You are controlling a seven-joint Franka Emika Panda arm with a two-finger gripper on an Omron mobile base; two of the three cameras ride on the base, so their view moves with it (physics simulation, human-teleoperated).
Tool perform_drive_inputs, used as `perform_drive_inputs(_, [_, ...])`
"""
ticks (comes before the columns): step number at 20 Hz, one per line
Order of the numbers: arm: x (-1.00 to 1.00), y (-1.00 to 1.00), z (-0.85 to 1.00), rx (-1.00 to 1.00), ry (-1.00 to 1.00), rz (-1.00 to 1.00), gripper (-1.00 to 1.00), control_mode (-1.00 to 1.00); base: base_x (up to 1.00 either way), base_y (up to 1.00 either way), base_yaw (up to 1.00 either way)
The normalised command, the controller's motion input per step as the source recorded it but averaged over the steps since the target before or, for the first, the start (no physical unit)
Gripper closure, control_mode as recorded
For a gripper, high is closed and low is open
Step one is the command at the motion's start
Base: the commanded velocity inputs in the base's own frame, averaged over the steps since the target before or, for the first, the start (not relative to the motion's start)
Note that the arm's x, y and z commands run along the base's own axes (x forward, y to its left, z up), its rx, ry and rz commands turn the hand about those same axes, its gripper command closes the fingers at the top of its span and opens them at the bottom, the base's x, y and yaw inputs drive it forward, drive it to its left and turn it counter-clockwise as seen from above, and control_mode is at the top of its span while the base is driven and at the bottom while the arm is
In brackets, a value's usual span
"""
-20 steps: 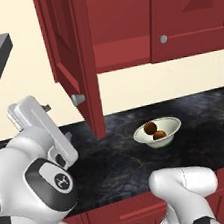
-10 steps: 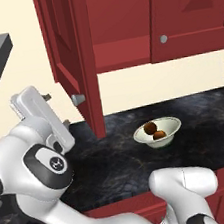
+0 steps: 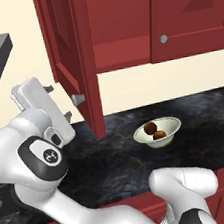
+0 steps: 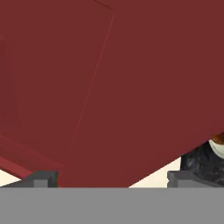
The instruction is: Open the cabinet. Pick the orange and orange from the cabinet and place them into the bowl. Then close the cabinet.
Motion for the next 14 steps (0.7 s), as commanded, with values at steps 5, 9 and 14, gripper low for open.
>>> perform_drive_inputs(5, [-0.06,-0.33,0.17,0.00,0.00,-0.09,-1.00,-1.00,0.00,0.00,0.00])
perform_drive_inputs(9, [0.00,-0.57,0.01,0.00,0.00,-0.04,-1.00,-1.00,0.00,0.00,0.00])
perform_drive_inputs(14, [0.00,-0.69,0.00,0.00,0.00,-0.03,-1.00,-1.00,0.00,0.00,0.00])
